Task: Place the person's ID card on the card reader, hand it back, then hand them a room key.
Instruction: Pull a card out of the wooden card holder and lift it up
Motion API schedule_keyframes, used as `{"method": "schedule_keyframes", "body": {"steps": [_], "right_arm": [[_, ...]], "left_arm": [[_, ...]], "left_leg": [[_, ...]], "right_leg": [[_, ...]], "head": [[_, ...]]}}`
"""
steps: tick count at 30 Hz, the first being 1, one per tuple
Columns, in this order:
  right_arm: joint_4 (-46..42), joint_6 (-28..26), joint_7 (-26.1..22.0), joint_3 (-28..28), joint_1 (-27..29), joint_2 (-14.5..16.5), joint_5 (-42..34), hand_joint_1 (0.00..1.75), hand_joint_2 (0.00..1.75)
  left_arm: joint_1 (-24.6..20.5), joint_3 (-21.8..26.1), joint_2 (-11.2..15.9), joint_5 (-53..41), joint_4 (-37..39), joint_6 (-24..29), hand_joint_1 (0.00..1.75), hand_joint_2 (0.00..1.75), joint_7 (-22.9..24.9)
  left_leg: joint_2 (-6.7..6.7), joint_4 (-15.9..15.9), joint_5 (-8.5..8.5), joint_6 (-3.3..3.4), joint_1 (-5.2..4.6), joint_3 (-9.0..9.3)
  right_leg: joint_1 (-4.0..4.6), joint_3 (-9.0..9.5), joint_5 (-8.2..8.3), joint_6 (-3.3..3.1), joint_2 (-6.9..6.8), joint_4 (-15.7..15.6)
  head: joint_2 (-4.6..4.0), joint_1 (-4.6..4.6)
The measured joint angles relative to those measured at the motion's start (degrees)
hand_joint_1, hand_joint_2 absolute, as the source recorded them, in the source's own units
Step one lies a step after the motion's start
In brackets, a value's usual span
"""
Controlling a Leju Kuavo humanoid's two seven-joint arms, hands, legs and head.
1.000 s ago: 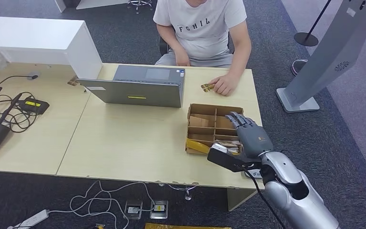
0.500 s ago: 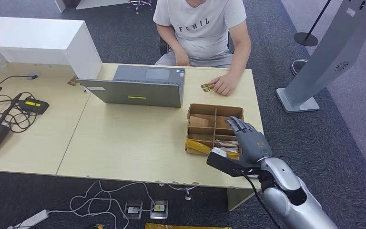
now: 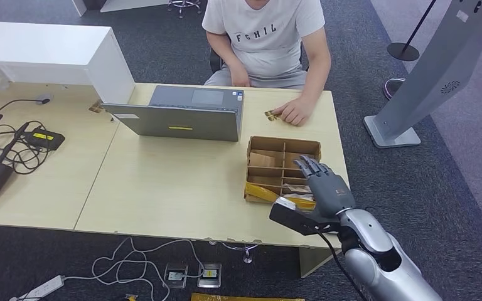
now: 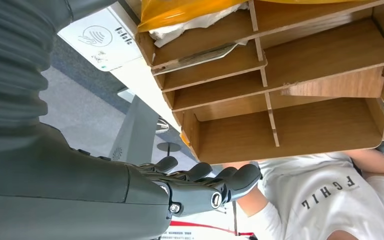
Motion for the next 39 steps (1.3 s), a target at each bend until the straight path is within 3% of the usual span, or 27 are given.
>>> {"method": "schedule_keyframes", "body": {"steps": [23,39], "right_arm": [[6.02,-5.32,-1.36,1.22,-2.85,3.32,2.94,0.00,1.75],[7.14,-4.30,-0.91,1.22,-2.95,3.81,3.91,0.00,1.75]], "left_arm": [[-0.02,0.00,0.00,-0.38,0.00,0.11,0.00,0.00,0.07],[-0.01,0.00,0.00,-0.57,0.00,0.56,0.00,0.00,0.13]], "left_leg": [[-0.02,0.00,0.00,0.00,0.00,-0.02],[-0.01,0.00,0.00,0.00,0.00,-0.01]], "right_leg": [[0.00,0.00,0.00,0.00,-0.02,0.00],[0.00,0.00,0.00,0.00,-0.02,0.00]], "head": [[0.00,-0.01],[0.00,0.00]]}}
